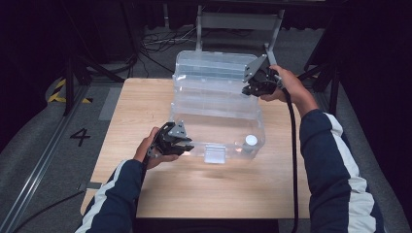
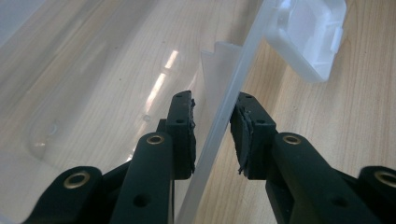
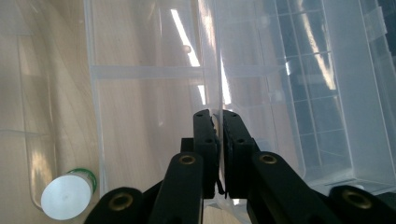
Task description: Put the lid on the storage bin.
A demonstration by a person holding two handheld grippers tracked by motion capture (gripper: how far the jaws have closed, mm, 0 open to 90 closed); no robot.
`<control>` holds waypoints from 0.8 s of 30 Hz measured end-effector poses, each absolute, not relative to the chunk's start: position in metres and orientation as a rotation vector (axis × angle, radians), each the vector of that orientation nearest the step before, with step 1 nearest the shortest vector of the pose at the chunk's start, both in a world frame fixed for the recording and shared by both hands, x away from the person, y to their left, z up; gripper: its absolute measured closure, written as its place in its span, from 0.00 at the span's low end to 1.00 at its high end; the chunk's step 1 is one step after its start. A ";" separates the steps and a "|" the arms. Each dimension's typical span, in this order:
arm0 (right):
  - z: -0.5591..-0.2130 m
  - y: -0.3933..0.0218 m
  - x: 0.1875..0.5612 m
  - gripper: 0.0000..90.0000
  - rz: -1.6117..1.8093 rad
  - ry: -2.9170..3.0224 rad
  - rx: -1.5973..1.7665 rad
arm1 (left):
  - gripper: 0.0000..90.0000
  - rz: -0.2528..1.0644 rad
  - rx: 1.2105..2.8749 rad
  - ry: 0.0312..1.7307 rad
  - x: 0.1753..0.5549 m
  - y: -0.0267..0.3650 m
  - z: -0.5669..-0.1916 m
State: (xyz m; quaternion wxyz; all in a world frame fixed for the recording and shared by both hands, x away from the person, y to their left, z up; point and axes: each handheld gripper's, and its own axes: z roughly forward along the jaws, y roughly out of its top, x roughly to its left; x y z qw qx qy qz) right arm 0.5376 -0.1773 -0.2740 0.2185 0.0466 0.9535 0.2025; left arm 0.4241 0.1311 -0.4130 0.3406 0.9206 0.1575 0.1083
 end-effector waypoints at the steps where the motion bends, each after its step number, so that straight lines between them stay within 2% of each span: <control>1: -0.274 -0.177 0.536 0.96 0.561 2.639 0.131 | 0.78 0.284 2.394 0.409 0.424 0.131 -0.413; 24: -0.277 -0.179 0.508 0.96 0.601 2.615 0.080 | 0.75 0.307 2.391 0.406 0.424 0.130 -0.413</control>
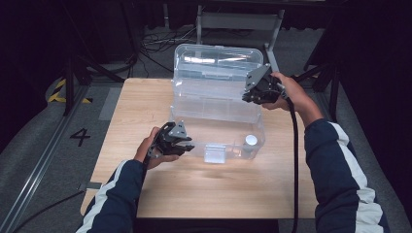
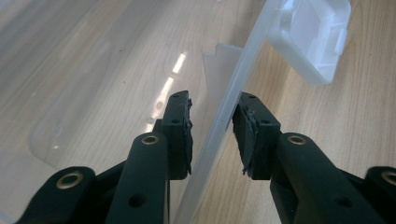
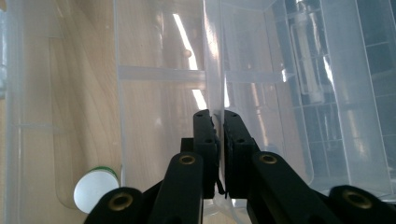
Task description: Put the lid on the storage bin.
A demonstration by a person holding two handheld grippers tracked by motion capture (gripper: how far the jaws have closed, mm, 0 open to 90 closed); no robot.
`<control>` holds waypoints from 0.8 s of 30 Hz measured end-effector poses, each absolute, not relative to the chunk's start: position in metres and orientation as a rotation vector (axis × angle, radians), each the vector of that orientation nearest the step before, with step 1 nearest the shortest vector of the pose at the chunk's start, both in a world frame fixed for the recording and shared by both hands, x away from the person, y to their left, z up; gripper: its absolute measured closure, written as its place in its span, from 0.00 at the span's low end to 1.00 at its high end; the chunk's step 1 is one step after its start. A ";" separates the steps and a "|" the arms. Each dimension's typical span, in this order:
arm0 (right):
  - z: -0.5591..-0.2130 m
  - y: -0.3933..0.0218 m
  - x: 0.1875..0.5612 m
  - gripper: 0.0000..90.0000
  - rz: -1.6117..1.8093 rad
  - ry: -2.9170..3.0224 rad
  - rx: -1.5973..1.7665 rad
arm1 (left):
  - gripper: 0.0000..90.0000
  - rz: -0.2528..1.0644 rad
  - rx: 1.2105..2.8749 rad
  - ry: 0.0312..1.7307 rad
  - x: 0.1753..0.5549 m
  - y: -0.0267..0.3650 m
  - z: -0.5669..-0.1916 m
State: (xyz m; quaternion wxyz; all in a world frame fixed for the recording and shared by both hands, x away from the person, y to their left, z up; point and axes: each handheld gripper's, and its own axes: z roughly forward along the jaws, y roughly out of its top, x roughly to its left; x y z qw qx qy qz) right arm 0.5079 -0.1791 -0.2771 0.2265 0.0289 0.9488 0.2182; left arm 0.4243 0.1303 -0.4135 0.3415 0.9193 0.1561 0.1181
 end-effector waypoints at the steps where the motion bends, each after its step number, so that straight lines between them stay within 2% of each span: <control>1: -0.277 -0.180 0.506 0.96 0.600 2.621 0.081 | 0.75 0.308 2.391 0.406 0.424 0.130 -0.413; 24: -0.285 -0.187 0.493 0.94 0.688 2.598 0.097 | 0.74 0.324 2.384 0.402 0.424 0.130 -0.414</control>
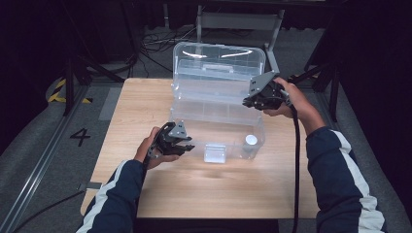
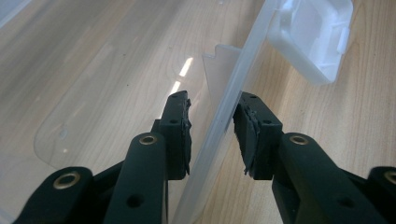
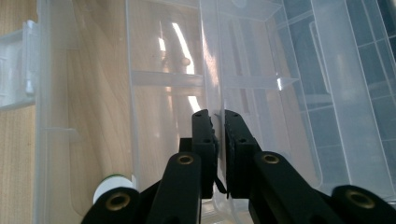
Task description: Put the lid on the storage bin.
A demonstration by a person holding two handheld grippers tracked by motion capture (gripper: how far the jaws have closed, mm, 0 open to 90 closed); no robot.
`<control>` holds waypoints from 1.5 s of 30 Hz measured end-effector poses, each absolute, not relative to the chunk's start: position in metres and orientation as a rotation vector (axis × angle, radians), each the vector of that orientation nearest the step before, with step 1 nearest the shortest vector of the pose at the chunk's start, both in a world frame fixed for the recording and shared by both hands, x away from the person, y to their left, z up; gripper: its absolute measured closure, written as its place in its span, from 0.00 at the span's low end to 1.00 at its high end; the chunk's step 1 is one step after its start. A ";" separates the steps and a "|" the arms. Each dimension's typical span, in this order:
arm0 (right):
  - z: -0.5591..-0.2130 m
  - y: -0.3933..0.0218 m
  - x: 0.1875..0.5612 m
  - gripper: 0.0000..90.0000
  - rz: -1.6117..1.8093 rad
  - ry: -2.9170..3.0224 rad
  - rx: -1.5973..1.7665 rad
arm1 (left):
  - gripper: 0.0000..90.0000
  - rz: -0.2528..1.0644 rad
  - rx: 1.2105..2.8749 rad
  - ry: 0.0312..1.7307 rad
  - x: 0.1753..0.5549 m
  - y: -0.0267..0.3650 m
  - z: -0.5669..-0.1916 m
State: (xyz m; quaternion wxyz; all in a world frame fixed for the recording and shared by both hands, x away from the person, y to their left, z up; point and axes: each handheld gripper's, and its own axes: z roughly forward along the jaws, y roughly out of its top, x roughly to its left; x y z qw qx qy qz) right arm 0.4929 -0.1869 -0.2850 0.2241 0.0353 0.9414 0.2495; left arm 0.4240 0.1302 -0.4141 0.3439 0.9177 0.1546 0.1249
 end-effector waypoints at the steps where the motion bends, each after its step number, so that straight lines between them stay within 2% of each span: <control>1: -0.285 -0.187 0.492 0.94 0.692 2.601 0.100 | 0.74 0.324 2.384 0.402 0.424 0.130 -0.414; 45: -0.299 -0.199 0.475 0.92 0.840 2.581 0.114 | 0.72 0.349 2.357 0.387 0.422 0.132 -0.416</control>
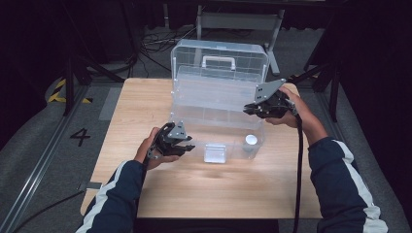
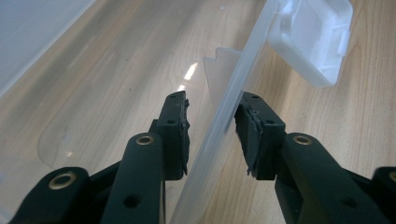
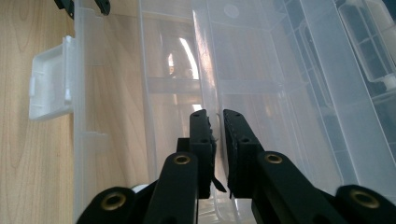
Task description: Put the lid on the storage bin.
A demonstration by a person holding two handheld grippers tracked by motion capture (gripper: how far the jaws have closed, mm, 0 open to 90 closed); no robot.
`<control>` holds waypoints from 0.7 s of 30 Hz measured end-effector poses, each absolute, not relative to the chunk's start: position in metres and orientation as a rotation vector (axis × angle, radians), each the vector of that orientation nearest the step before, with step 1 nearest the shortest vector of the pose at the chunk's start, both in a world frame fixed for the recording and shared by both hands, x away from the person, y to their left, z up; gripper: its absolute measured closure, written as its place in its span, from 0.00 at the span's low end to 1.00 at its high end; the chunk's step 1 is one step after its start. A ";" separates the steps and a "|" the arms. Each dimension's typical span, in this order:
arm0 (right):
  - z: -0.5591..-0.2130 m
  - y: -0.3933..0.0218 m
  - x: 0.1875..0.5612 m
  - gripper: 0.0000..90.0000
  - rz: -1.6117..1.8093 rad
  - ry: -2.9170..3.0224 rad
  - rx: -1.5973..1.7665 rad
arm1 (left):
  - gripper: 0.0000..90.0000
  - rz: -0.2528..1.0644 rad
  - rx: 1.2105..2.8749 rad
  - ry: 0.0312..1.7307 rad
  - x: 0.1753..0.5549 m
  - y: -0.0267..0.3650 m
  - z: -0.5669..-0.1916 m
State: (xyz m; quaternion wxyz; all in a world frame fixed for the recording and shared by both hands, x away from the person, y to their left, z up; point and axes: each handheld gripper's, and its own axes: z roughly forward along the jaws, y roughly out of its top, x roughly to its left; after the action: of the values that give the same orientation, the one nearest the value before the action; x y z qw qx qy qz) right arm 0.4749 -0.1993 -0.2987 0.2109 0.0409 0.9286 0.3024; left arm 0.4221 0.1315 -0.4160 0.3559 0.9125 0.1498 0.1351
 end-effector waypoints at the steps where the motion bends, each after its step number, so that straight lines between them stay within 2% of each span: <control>1: -0.299 -0.199 0.474 0.92 0.829 2.577 0.115 | 0.72 0.348 2.351 0.385 0.422 0.132 -0.416; 21: -0.305 -0.203 0.466 0.92 0.873 2.565 0.111 | 0.71 0.373 2.339 0.359 0.421 0.133 -0.418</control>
State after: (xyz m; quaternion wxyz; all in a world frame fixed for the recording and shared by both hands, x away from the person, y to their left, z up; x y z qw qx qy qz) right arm 0.4658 -0.2032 -0.3052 0.2131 0.0401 0.9242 0.3145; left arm 0.4210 0.1328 -0.4176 0.3646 0.9092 0.1395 0.1450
